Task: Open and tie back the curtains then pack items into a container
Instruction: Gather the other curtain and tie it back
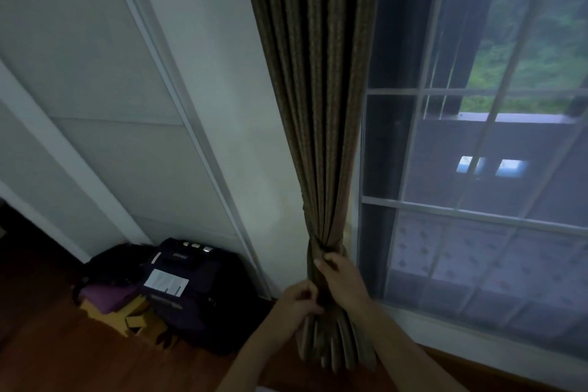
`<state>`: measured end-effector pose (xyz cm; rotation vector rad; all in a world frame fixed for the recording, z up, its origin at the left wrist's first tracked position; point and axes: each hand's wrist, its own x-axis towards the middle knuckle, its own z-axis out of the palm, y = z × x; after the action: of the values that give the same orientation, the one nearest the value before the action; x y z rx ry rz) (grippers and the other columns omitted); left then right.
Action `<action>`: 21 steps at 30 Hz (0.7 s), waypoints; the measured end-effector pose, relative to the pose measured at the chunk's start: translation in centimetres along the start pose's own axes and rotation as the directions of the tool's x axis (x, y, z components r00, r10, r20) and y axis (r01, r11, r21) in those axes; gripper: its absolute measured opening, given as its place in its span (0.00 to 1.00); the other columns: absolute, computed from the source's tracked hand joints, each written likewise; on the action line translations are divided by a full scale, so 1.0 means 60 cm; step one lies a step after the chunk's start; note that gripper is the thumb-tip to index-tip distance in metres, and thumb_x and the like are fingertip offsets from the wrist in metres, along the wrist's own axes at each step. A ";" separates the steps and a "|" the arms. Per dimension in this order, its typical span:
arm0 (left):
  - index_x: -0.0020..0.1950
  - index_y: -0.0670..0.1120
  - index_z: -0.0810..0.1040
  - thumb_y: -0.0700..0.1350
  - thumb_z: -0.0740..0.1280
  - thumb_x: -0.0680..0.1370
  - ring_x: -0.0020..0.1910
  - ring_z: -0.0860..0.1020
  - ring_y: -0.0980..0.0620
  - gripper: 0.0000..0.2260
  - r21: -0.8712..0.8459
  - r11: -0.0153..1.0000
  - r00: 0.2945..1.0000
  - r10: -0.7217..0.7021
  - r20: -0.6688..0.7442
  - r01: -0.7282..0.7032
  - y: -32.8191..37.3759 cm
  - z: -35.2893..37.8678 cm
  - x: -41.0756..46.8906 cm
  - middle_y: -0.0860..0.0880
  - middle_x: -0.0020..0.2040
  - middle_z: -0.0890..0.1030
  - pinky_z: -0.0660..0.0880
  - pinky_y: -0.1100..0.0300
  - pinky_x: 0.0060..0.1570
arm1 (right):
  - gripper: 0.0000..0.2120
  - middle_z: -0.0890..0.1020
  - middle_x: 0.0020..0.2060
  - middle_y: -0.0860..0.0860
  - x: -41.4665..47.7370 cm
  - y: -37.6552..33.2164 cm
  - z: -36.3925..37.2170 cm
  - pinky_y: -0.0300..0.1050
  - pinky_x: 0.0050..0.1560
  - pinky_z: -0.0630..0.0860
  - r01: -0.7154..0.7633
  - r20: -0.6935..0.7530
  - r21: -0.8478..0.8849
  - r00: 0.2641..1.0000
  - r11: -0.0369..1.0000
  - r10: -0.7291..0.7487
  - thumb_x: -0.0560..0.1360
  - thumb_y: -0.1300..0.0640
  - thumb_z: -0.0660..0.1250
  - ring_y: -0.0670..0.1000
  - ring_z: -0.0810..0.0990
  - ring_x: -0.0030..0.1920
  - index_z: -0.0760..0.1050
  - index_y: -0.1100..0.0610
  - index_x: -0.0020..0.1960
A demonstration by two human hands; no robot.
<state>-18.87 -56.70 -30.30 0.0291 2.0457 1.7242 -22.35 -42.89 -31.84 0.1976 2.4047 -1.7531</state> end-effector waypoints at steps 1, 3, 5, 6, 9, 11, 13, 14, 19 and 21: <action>0.34 0.48 0.70 0.39 0.68 0.67 0.37 0.75 0.50 0.08 0.001 1.000 1.000 0.001 -0.020 -0.001 0.009 -0.005 0.006 0.47 0.35 0.74 0.70 0.60 0.40 | 0.11 0.81 0.45 0.52 -0.004 -0.001 -0.008 0.45 0.52 0.75 0.011 -0.014 -0.006 1.000 1.000 -0.011 0.81 0.50 0.60 0.49 0.79 0.47 0.78 0.56 0.51; 0.41 0.45 0.74 0.40 0.67 0.74 0.41 0.78 0.46 0.03 -0.014 1.000 0.981 -0.001 -0.195 -0.001 0.023 -0.017 0.027 0.44 0.39 0.77 0.72 0.58 0.42 | 0.12 0.80 0.45 0.52 -0.006 0.000 -0.024 0.36 0.45 0.72 0.044 -0.025 -0.039 0.999 0.998 -0.045 0.82 0.54 0.58 0.49 0.78 0.46 0.77 0.58 0.51; 0.50 0.42 0.76 0.44 0.63 0.80 0.43 0.80 0.47 0.06 -0.049 0.998 0.939 -0.047 -0.342 0.032 0.035 -0.027 0.063 0.44 0.43 0.80 0.72 0.59 0.43 | 0.11 0.80 0.46 0.50 -0.004 0.005 -0.038 0.29 0.40 0.68 0.057 -0.043 -0.084 0.997 0.995 -0.061 0.82 0.55 0.57 0.47 0.78 0.46 0.78 0.57 0.52; 0.53 0.43 0.77 0.47 0.62 0.81 0.42 0.80 0.49 0.09 -0.033 0.998 0.937 -0.064 -0.344 0.056 0.043 -0.028 0.083 0.45 0.44 0.81 0.71 0.59 0.43 | 0.11 0.80 0.46 0.49 -0.004 0.008 -0.041 0.27 0.40 0.68 0.064 -0.048 -0.114 0.996 0.991 -0.070 0.82 0.55 0.57 0.46 0.78 0.46 0.78 0.57 0.53; 0.53 0.46 0.78 0.53 0.61 0.80 0.43 0.80 0.50 0.12 0.078 0.994 0.973 -0.059 -0.225 0.078 0.058 -0.010 0.134 0.47 0.46 0.82 0.73 0.58 0.44 | 0.10 0.81 0.46 0.49 -0.009 0.017 -0.045 0.29 0.43 0.72 0.113 -0.058 -0.187 0.990 0.976 -0.126 0.82 0.55 0.58 0.46 0.79 0.46 0.78 0.56 0.52; 0.47 0.44 0.78 0.51 0.62 0.80 0.40 0.79 0.50 0.11 0.156 0.988 0.971 0.017 -0.238 0.021 0.053 0.003 0.159 0.46 0.43 0.81 0.74 0.59 0.41 | 0.10 0.81 0.45 0.49 -0.013 0.021 -0.045 0.36 0.47 0.76 0.145 -0.075 -0.248 0.983 0.958 -0.169 0.82 0.55 0.58 0.46 0.80 0.45 0.77 0.55 0.52; 0.40 0.44 0.78 0.47 0.63 0.80 0.38 0.77 0.48 0.11 0.248 0.968 0.957 0.098 -0.273 -0.029 0.037 0.002 0.180 0.47 0.37 0.79 0.73 0.59 0.39 | 0.10 0.82 0.44 0.49 -0.014 0.024 -0.046 0.43 0.48 0.78 0.180 -0.099 -0.332 0.970 0.926 -0.224 0.82 0.55 0.57 0.47 0.80 0.43 0.77 0.54 0.51; 0.40 0.43 0.78 0.46 0.63 0.80 0.39 0.78 0.47 0.12 0.266 0.963 0.954 0.110 -0.280 -0.032 0.028 -0.002 0.191 0.47 0.37 0.80 0.75 0.56 0.41 | 0.10 0.82 0.44 0.50 -0.014 0.024 -0.047 0.44 0.47 0.78 0.196 -0.102 -0.376 0.963 0.906 -0.250 0.82 0.54 0.57 0.48 0.80 0.43 0.76 0.55 0.50; 0.53 0.40 0.75 0.47 0.58 0.82 0.48 0.78 0.43 0.12 0.252 0.967 0.944 0.106 -0.312 -0.025 0.039 -0.003 0.215 0.44 0.48 0.79 0.75 0.50 0.49 | 0.10 0.82 0.43 0.53 -0.008 0.004 -0.045 0.41 0.39 0.72 0.303 -0.045 -0.549 0.920 0.779 -0.389 0.82 0.56 0.56 0.51 0.79 0.40 0.76 0.57 0.50; 0.56 0.39 0.75 0.47 0.57 0.83 0.48 0.76 0.46 0.13 0.252 0.967 0.951 0.116 -0.286 -0.042 0.062 -0.007 0.223 0.43 0.51 0.77 0.73 0.55 0.48 | 0.09 0.81 0.41 0.53 -0.003 -0.007 -0.038 0.40 0.39 0.71 0.339 -0.045 -0.571 0.896 0.748 -0.441 0.82 0.58 0.57 0.51 0.79 0.39 0.76 0.57 0.49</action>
<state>-31.98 -52.20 -31.21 -0.0776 2.5027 1.5909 -22.35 -40.88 -30.70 -0.2615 3.1498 -1.0946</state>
